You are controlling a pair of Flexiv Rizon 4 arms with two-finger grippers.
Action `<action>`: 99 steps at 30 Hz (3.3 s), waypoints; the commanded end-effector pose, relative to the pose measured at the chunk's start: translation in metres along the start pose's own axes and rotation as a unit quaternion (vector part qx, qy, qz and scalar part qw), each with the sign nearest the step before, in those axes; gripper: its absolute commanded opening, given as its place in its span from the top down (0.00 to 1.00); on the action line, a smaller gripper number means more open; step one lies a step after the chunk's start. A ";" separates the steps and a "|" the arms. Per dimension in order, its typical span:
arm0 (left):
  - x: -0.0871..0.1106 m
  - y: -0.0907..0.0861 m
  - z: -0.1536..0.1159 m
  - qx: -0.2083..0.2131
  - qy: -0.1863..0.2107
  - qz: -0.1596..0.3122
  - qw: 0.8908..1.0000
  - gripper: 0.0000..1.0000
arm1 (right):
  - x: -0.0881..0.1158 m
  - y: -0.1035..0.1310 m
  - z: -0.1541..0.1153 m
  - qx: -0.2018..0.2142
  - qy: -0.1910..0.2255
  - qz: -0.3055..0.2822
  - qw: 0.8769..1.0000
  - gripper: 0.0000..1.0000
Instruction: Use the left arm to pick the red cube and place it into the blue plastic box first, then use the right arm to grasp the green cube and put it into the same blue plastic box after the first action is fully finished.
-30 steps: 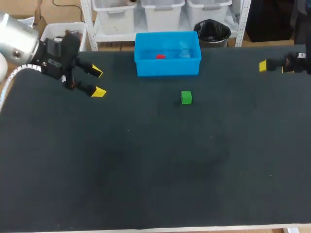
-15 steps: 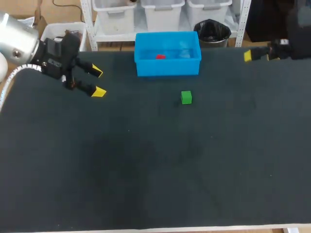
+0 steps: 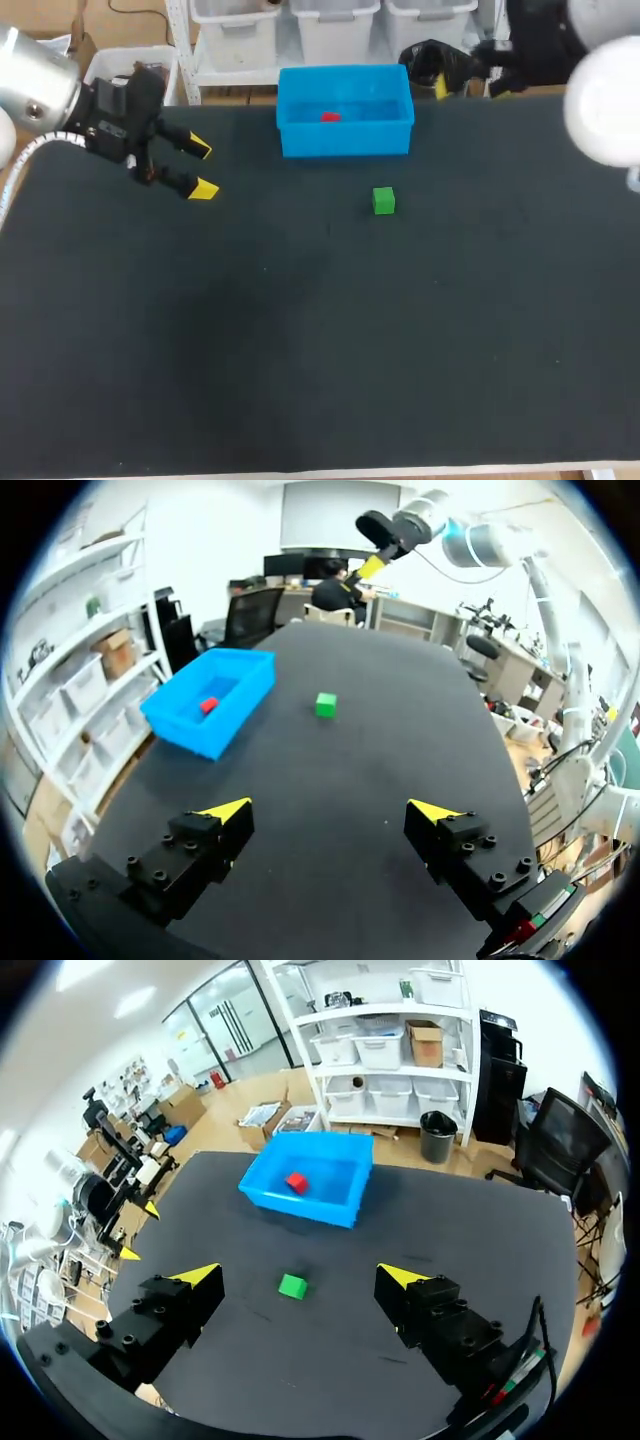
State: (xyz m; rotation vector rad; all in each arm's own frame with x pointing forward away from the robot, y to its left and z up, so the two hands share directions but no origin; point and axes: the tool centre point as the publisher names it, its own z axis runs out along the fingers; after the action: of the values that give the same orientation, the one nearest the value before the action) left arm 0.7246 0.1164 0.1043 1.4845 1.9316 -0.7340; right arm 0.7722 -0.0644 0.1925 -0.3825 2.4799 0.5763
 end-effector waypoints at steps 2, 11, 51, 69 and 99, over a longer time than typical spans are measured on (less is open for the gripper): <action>0.001 0.000 0.000 -0.001 -0.003 0.002 1.000 0.00 | -0.016 0.021 0.020 0.033 0.026 0.004 0.999 0.00; 0.001 0.000 0.000 -0.001 -0.003 0.002 1.000 0.00 | -0.030 0.046 0.041 0.073 0.077 0.017 0.994 0.00; 0.001 0.000 0.000 -0.001 -0.003 0.002 1.000 0.00 | -0.017 0.069 0.062 0.214 0.194 0.122 0.949 0.00; 0.001 0.000 0.000 -0.001 -0.003 0.002 1.000 0.00 | 0.002 0.076 0.067 0.208 0.234 0.138 0.940 0.00; 0.001 0.000 0.000 -0.001 -0.003 0.002 1.000 0.00 | -0.004 0.078 0.063 0.201 0.219 0.137 0.945 0.00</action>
State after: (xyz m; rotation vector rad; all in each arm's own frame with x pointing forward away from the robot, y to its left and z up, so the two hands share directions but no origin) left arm 0.7245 0.1164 0.1043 1.4844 1.9319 -0.7338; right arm 0.7777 0.0348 0.1731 0.0008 3.0255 0.0706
